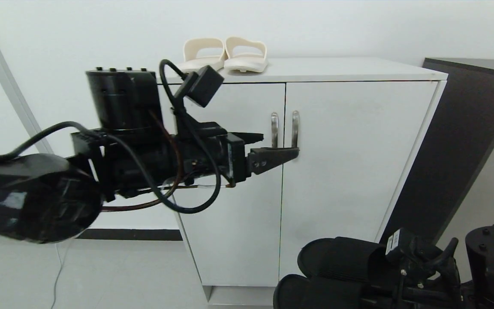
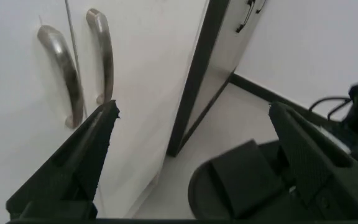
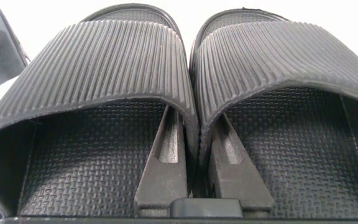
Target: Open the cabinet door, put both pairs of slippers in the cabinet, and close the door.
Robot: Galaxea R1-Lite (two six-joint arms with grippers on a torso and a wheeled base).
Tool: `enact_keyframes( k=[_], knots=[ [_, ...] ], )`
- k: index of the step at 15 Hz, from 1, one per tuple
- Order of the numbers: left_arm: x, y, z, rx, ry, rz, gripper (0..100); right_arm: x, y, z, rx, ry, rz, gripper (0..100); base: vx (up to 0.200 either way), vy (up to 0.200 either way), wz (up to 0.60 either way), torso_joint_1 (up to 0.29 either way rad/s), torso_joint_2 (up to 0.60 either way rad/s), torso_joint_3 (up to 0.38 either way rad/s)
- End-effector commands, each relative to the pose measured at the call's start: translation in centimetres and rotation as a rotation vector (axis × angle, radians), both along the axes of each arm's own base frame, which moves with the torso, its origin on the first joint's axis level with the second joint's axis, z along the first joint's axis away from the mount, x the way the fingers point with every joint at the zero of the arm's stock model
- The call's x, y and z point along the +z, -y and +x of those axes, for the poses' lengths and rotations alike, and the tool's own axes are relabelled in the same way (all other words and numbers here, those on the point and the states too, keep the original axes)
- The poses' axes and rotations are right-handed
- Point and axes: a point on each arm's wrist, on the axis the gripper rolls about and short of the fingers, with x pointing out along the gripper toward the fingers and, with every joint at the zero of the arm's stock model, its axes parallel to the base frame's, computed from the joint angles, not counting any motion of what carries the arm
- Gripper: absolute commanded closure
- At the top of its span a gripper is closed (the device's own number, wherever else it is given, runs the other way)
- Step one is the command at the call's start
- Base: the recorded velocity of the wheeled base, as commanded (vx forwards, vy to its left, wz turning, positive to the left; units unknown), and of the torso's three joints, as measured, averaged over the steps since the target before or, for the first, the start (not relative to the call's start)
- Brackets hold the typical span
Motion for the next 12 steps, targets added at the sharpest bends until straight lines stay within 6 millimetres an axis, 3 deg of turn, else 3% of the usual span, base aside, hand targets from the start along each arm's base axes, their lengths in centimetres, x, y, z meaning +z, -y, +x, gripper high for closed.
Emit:
enact_keyframes(
  k=[1,4,12],
  knots=[
    [-1.7,2.8,3.3,-0.044,-0.065,-0.002,0,-0.1,0.0,0.0,0.001,-0.003,-0.002,100,0.0,0.0,0.0,0.0,0.0,0.0],
    [-1.7,4.1,5.2,-0.054,-0.105,-0.041,0,-0.1,-0.1,0.0,0.001,-0.005,-0.004,100,0.0,0.0,0.0,0.0,0.0,0.0],
    [-1.3,4.9,6.8,-0.032,-0.162,-0.102,0,-0.4,-0.2,0.1,0.003,-0.014,-0.014,100,0.0,0.0,0.0,0.0,0.0,0.0]
  ],
)
